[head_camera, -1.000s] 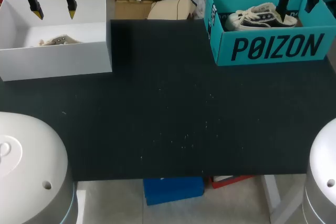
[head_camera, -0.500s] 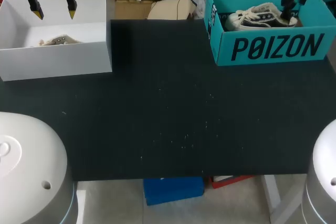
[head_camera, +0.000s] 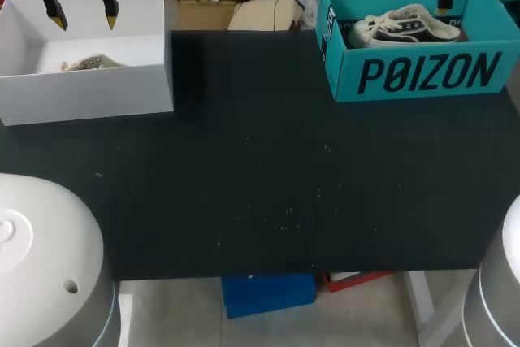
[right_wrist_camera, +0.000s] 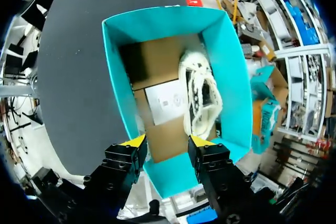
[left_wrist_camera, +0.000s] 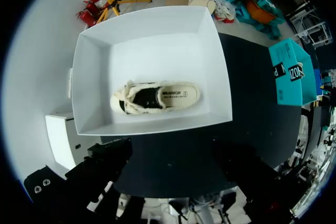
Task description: Take the shoe out of the shoebox, open the shoe tongue, remove and reinsert the insole, then place the shoe into the shoebox
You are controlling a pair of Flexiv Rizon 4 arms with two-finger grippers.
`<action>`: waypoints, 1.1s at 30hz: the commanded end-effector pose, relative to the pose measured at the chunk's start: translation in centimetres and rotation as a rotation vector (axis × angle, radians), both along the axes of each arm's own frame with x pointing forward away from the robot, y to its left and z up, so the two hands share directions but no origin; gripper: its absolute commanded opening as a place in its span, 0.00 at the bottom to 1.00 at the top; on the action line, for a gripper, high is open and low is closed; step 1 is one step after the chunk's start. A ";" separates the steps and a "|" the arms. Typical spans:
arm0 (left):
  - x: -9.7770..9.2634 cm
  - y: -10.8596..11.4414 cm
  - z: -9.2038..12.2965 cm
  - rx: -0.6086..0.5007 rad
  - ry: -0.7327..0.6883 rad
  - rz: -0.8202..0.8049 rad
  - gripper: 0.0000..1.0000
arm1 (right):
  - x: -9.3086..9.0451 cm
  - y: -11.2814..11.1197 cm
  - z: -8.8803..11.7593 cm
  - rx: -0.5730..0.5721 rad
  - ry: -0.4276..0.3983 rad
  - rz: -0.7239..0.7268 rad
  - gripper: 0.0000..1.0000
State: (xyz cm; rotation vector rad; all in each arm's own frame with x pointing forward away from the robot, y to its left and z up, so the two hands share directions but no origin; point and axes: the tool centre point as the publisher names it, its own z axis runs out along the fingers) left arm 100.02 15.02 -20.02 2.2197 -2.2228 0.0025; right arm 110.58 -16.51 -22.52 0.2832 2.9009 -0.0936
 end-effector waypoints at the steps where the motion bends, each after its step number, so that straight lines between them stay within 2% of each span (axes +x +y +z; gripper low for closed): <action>1: 0.0 0.0 0.0 0.001 0.001 0.001 1.00 | 3.6 -0.3 -2.1 0.020 0.096 0.294 0.48; 7: 0.0 0.0 0.0 0.001 0.001 0.001 1.00 | 5.9 -0.1 -4.4 0.019 0.112 0.361 0.47; 18: 0.0 0.0 0.0 0.001 0.001 0.001 1.00 | 7.7 0.1 -8.8 0.001 0.160 0.342 0.50; 33: 0.0 0.0 0.0 0.001 0.001 0.001 1.00 | 10.2 -0.2 -11.0 -0.002 0.149 0.234 0.49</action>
